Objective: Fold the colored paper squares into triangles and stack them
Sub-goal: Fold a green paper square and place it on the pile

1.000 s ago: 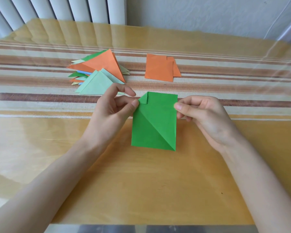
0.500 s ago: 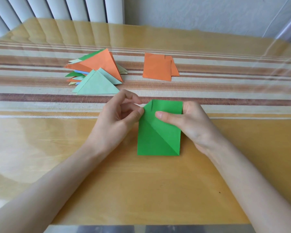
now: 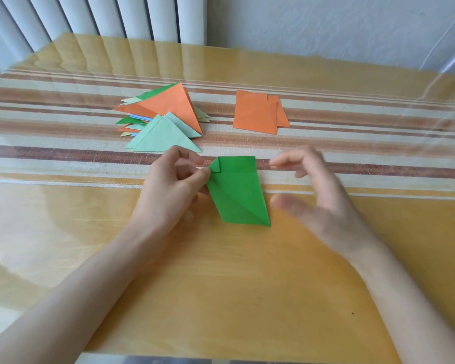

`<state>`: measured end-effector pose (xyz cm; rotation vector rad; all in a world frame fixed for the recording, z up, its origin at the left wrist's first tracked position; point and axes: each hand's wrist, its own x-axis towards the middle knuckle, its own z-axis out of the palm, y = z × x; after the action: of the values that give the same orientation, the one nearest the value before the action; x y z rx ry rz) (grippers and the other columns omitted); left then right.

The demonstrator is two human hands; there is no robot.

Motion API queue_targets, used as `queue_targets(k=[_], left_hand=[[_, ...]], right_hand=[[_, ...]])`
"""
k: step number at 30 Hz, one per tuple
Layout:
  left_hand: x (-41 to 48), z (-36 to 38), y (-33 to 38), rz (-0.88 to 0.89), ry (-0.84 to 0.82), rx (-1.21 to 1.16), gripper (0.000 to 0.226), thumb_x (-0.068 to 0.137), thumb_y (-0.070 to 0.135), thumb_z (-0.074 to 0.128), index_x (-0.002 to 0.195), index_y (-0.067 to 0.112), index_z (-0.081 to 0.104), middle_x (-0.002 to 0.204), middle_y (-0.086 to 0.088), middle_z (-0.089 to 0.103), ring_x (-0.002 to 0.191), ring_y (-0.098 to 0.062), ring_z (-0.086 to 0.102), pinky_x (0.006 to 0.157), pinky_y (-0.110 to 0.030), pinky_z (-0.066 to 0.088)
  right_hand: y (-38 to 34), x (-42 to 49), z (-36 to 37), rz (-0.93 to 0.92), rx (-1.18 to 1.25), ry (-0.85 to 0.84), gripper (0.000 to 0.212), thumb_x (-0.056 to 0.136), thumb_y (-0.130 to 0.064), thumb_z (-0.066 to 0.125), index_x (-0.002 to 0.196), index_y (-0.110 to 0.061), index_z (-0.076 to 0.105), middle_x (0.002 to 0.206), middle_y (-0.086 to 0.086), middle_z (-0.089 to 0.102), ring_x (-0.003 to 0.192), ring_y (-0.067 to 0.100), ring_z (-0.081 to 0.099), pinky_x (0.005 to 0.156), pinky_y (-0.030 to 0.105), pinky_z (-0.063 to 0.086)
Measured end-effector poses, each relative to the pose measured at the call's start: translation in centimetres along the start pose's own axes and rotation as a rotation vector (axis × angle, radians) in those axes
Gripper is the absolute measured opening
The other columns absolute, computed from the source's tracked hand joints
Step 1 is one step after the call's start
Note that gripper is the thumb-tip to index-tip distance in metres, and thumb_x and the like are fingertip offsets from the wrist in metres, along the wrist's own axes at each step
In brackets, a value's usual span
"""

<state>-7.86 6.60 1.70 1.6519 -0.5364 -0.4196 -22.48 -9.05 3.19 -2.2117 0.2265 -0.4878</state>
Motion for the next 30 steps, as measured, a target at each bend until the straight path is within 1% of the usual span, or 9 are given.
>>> queue_targets(k=[3, 7, 11, 16, 20, 22, 24, 27, 30], left_hand=[[0.1, 0.3, 0.4, -0.08, -0.039, -0.13, 0.009, 0.093, 0.004, 0.058, 0.089, 0.013, 0.061, 0.071, 0.004, 0.072, 0.066, -0.01, 0.068, 0.057, -0.023, 0.053], [-0.1, 0.5, 1.1, -0.217, -0.136, -0.368, 0.016, 0.092, 0.002, 0.056, 0.081, 0.011, 0.064, 0.075, 0.0, 0.071, 0.066, -0.01, 0.068, 0.058, -0.017, 0.054], [-0.1, 0.7, 1.3, -0.273, -0.146, -0.408, 0.016, 0.091, 0.002, 0.056, 0.08, 0.011, 0.064, 0.075, -0.002, 0.069, 0.059, -0.008, 0.066, 0.055, -0.016, 0.054], [0.1, 0.5, 1.2, -0.317, -0.117, -0.459, 0.013, 0.093, 0.005, 0.055, 0.083, 0.009, 0.062, 0.064, 0.0, 0.068, 0.056, -0.006, 0.064, 0.055, -0.016, 0.054], [0.4, 0.3, 1.3, -0.315, -0.082, -0.478, 0.013, 0.094, 0.006, 0.054, 0.082, 0.008, 0.059, 0.056, 0.004, 0.061, 0.052, -0.005, 0.061, 0.054, -0.015, 0.054], [0.2, 0.2, 1.5, -0.317, -0.123, -0.496, 0.01, 0.094, 0.006, 0.054, 0.085, 0.008, 0.059, 0.065, 0.0, 0.068, 0.06, -0.008, 0.067, 0.054, -0.015, 0.054], [-0.1, 0.2, 1.8, -0.321, -0.192, -0.5, 0.008, 0.094, 0.008, 0.053, 0.089, 0.01, 0.059, 0.082, -0.006, 0.074, 0.072, -0.012, 0.072, 0.055, -0.016, 0.054], [-0.3, 0.3, 1.9, -0.32, -0.256, -0.518, 0.012, 0.093, 0.006, 0.052, 0.085, 0.013, 0.057, 0.086, -0.006, 0.074, 0.076, -0.013, 0.072, 0.058, -0.017, 0.055], [-0.4, 0.4, 1.8, -0.292, -0.285, -0.495, 0.008, 0.09, 0.008, 0.056, 0.085, 0.012, 0.057, 0.083, -0.004, 0.074, 0.077, -0.014, 0.072, 0.061, -0.018, 0.056]], right_hand=[[0.4, 0.0, 2.7, -0.094, -0.258, -0.08, 0.082, 0.075, -0.077, 0.048, 0.137, -0.024, 0.037, 0.126, -0.011, 0.034, 0.126, 0.008, 0.035, 0.106, 0.014, 0.024], [0.9, 0.5, 2.9, 0.079, -0.101, 0.219, 0.075, 0.082, -0.061, 0.052, 0.14, -0.018, 0.032, 0.13, -0.008, 0.038, 0.124, 0.006, 0.039, 0.102, 0.007, 0.027], [0.7, 0.4, 2.5, 0.121, 0.065, 0.219, 0.077, 0.078, -0.073, 0.049, 0.139, -0.028, 0.031, 0.127, -0.015, 0.051, 0.116, 0.0, 0.051, 0.099, 0.024, 0.043], [0.5, 0.3, 2.1, -0.138, -0.107, -0.034, 0.098, 0.07, -0.072, 0.06, 0.147, -0.037, 0.011, 0.159, 0.001, 0.005, 0.147, 0.008, 0.006, 0.116, 0.02, 0.016], [0.9, 0.2, 1.6, -0.13, -0.134, -0.047, 0.085, 0.068, -0.057, 0.073, 0.141, -0.03, 0.037, 0.16, 0.003, 0.006, 0.142, -0.007, 0.009, 0.111, 0.01, 0.015], [0.9, 0.5, 1.8, -0.063, -0.062, 0.069, 0.054, 0.074, -0.05, 0.071, 0.118, -0.021, 0.06, 0.145, -0.002, 0.04, 0.132, -0.004, 0.035, 0.106, 0.018, 0.033], [0.9, 0.7, 2.2, 0.007, 0.048, 0.18, 0.028, 0.084, -0.039, 0.066, 0.094, -0.013, 0.066, 0.105, -0.004, 0.064, 0.099, 0.005, 0.058, 0.085, 0.029, 0.048], [0.7, 0.9, 2.3, 0.138, 0.257, 0.274, 0.008, 0.085, -0.018, 0.069, 0.081, -0.016, 0.062, 0.079, -0.002, 0.069, 0.075, 0.01, 0.063, 0.069, 0.028, 0.05], [0.2, 1.2, 2.2, 0.22, 0.427, 0.32, 0.023, 0.083, 0.004, 0.067, 0.089, -0.017, 0.056, 0.08, -0.003, 0.066, 0.073, 0.005, 0.063, 0.067, 0.019, 0.05]])
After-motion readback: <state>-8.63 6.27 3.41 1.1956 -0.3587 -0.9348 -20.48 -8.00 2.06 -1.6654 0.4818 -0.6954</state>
